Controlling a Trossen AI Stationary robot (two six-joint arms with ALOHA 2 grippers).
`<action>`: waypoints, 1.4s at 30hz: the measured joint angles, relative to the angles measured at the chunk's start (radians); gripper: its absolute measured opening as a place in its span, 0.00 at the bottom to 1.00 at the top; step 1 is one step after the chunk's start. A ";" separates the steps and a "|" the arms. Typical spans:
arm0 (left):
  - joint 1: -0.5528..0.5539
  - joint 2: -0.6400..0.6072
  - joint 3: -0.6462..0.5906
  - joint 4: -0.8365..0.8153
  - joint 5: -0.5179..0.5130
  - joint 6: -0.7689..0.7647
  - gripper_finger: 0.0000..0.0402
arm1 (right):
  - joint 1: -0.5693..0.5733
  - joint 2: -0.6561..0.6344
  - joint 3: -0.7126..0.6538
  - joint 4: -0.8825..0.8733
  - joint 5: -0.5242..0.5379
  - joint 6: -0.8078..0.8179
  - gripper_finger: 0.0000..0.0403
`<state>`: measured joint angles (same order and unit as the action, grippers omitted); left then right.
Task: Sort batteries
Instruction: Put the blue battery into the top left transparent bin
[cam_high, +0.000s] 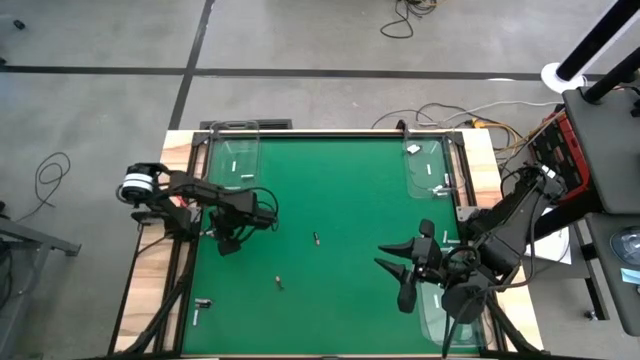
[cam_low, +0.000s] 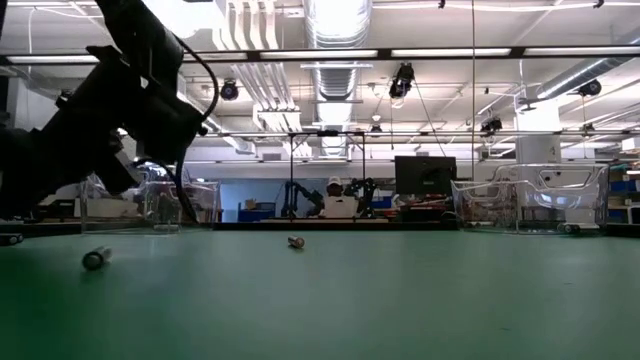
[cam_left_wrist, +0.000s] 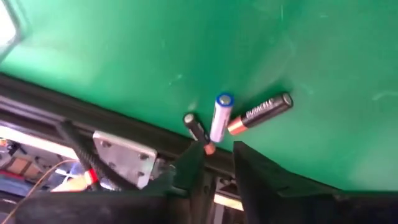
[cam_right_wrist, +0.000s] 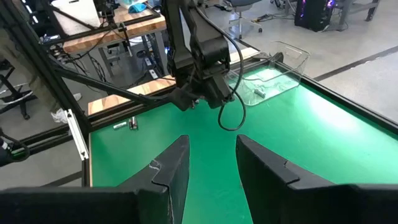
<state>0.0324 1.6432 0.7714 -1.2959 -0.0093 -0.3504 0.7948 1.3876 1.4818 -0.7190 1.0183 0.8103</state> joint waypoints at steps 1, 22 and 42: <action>0.001 0.006 -0.003 0.010 0.000 0.008 0.14 | 0.000 0.000 0.000 0.000 0.000 0.001 0.31; 0.090 0.026 -0.027 0.085 0.002 0.060 0.29 | 0.000 0.001 0.002 0.030 0.003 0.028 0.31; 0.087 0.023 -0.109 0.178 0.058 0.028 0.05 | 0.000 0.001 0.002 0.051 0.003 0.025 0.29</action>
<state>0.1190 1.6666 0.6626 -1.1179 0.0483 -0.3228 0.7944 1.3888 1.4834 -0.6678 1.0209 0.8349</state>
